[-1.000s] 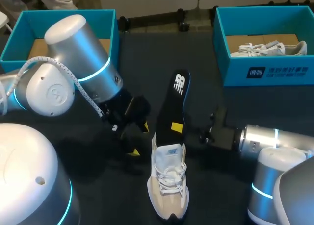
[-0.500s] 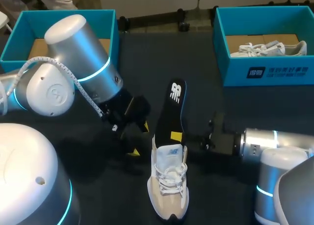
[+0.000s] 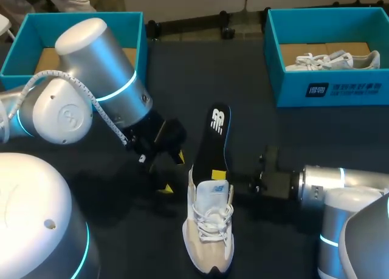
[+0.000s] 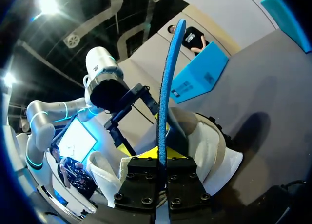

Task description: Take the shoe out of the shoebox, open the shoe tongue, remove and reinsert the insole, then place the shoe into the shoebox

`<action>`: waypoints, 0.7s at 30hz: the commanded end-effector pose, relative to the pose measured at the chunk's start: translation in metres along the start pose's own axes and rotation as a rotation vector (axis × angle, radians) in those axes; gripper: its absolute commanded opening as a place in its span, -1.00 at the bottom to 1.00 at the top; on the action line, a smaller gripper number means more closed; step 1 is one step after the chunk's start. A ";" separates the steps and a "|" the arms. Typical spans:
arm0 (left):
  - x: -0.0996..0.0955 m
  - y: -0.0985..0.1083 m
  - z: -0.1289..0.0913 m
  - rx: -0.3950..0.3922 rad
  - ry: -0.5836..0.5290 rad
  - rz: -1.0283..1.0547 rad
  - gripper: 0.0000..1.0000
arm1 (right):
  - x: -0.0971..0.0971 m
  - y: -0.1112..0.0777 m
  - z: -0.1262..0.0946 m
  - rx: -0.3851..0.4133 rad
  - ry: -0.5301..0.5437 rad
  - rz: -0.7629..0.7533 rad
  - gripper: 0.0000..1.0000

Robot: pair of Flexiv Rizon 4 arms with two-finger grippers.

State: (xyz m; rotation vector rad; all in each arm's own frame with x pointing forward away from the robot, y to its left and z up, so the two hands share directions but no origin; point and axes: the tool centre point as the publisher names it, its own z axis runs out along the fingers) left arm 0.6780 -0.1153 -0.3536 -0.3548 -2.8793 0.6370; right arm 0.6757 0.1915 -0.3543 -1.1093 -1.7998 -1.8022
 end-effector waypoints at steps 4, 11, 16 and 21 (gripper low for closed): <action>0.001 0.000 0.001 -0.003 -0.002 0.000 1.00 | 0.004 -0.013 0.001 -0.019 0.008 0.001 -1.00; 0.001 0.000 0.001 -0.003 -0.002 0.000 1.00 | 0.014 -0.001 0.006 -0.011 0.028 -0.036 -0.48; 0.001 0.000 0.001 -0.003 -0.002 0.000 1.00 | 0.019 0.005 0.010 0.010 0.028 -0.059 -0.39; 0.001 0.000 0.001 -0.003 -0.002 0.000 1.00 | 0.021 0.011 0.013 0.028 0.027 -0.075 -0.32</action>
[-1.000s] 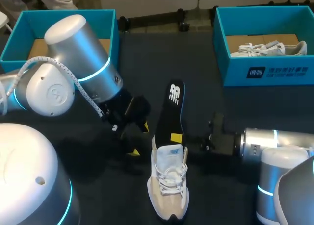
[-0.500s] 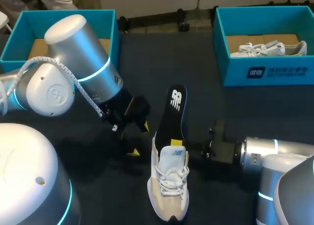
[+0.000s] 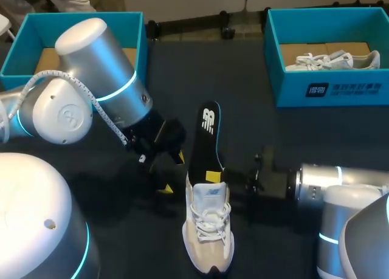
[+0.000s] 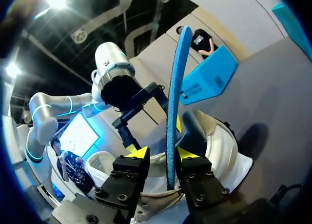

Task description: Take the shoe out of the shoebox, open the shoe tongue, remove and reinsert the insole, then place the shoe into the shoebox

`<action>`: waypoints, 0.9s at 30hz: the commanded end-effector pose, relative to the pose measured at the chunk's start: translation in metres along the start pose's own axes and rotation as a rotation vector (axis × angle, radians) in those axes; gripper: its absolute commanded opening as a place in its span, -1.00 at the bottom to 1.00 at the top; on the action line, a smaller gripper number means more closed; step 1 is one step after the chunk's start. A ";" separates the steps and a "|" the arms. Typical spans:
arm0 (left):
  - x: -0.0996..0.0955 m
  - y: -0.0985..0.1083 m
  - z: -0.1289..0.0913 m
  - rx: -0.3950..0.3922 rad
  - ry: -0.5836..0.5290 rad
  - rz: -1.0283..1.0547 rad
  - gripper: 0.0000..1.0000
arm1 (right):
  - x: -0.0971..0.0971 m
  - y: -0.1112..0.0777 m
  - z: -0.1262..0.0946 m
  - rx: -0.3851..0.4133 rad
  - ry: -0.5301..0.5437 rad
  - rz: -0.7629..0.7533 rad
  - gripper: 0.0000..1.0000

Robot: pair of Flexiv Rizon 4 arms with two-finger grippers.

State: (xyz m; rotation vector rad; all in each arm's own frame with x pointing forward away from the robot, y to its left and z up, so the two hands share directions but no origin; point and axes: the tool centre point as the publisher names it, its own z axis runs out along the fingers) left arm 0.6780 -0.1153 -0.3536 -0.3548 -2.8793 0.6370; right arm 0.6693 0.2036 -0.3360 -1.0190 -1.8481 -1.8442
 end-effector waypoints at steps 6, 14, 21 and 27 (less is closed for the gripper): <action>0.001 0.000 0.001 -0.003 -0.002 0.000 1.00 | 0.002 0.011 0.007 0.041 -0.010 -0.022 -0.36; 0.001 0.000 0.001 -0.003 -0.002 0.000 1.00 | 0.008 0.019 0.008 0.061 -0.016 -0.050 -0.34; 0.001 0.000 0.001 -0.003 -0.002 0.000 1.00 | 0.006 0.028 0.021 0.102 -0.028 -0.067 -0.35; 0.001 0.000 0.001 -0.003 -0.002 0.000 1.00 | 0.000 0.034 0.028 0.109 -0.017 -0.061 -0.40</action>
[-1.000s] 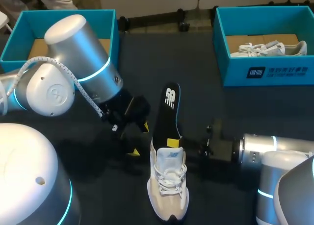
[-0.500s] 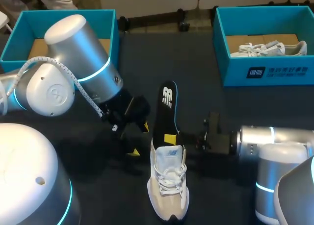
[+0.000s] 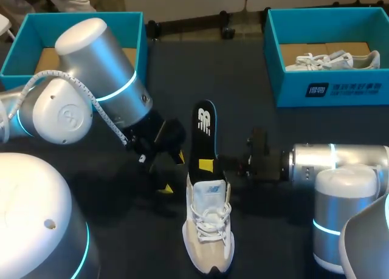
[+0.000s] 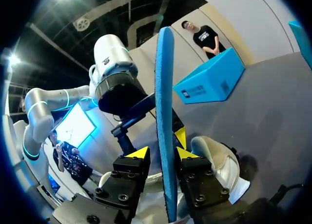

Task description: Take the shoe out of the shoebox, open the shoe tongue, remove and reinsert the insole, then place the shoe into the shoebox

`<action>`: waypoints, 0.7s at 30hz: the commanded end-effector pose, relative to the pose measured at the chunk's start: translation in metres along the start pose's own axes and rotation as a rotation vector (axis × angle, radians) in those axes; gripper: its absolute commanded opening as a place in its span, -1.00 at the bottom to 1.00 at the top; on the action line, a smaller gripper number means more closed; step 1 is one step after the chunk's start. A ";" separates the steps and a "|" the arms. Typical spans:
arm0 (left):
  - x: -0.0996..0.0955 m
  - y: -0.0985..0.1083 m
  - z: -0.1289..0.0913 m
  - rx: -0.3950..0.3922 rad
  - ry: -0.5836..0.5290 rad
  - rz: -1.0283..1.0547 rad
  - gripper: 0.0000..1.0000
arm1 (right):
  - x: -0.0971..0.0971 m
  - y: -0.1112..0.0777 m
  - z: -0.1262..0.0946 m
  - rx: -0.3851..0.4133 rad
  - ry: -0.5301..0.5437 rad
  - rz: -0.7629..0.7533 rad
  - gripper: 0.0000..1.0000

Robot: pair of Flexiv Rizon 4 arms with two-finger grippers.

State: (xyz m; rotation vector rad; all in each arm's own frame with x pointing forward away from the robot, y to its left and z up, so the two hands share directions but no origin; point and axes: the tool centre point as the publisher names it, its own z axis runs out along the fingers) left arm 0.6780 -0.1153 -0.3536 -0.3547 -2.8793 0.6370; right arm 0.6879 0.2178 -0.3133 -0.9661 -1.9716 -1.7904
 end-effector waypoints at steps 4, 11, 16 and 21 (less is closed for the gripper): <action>0.001 0.000 0.001 -0.003 -0.002 0.000 1.00 | -0.013 0.010 0.013 0.028 0.011 0.034 -1.00; 0.001 0.000 0.001 -0.003 -0.002 0.000 1.00 | -0.025 -0.002 0.009 0.015 0.034 0.129 -1.00; 0.001 0.000 0.001 -0.003 -0.002 0.000 1.00 | -0.022 -0.014 0.004 0.019 0.026 0.152 -1.00; 0.001 0.000 0.001 -0.003 -0.002 0.000 1.00 | -0.017 -0.029 0.002 0.033 0.018 0.174 -1.00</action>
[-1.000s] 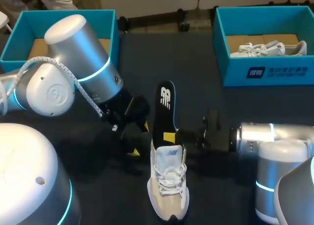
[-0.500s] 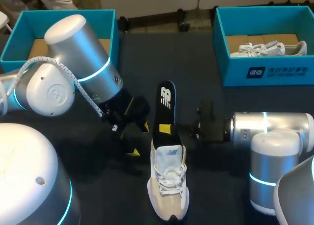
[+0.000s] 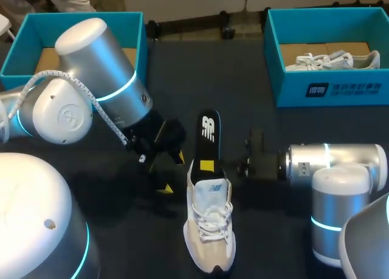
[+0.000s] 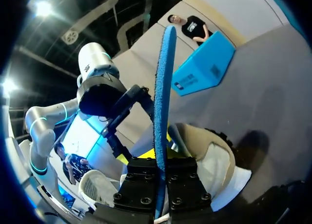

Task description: Take the shoe out of the shoebox, open the shoe tongue, remove and reinsert the insole, then place the shoe into the shoebox

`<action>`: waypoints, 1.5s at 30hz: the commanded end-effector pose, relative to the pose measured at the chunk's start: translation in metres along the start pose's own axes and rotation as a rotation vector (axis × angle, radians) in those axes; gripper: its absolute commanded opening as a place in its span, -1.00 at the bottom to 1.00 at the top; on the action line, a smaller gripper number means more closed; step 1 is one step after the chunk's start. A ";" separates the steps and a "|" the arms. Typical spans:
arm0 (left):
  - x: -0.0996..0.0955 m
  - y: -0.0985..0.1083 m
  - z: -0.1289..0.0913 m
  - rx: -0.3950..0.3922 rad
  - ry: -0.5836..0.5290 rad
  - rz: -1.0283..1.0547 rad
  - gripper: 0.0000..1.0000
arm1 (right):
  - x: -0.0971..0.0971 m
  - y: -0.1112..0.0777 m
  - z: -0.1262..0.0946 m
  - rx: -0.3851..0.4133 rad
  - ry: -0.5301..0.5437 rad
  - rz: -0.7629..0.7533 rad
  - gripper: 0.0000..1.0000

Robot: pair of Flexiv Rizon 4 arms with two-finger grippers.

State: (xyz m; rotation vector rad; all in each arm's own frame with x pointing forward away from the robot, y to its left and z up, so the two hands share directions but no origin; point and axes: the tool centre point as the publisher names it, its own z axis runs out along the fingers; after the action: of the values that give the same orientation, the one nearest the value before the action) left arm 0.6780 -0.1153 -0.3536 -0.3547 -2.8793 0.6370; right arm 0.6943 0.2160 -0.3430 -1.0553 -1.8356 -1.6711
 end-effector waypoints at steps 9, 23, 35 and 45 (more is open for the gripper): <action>0.001 0.000 0.001 -0.003 -0.002 0.000 1.00 | 0.011 -0.029 -0.002 -0.001 -0.023 0.028 -1.00; 0.001 0.000 0.001 -0.003 -0.002 0.000 1.00 | 0.027 -0.003 0.002 -0.013 -0.016 -0.062 -0.18; 0.001 0.000 0.001 -0.003 -0.002 0.000 1.00 | 0.013 0.023 0.001 -0.026 -0.028 -0.060 -0.58; 0.001 0.000 0.001 -0.003 -0.002 0.000 1.00 | 0.004 0.010 -0.001 -0.037 -0.030 -0.002 -1.00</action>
State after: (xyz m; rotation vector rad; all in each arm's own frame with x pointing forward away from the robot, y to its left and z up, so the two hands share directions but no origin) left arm 0.6780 -0.1153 -0.3536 -0.3548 -2.8793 0.6370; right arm 0.7032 0.2145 -0.3291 -1.0962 -1.8349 -1.7031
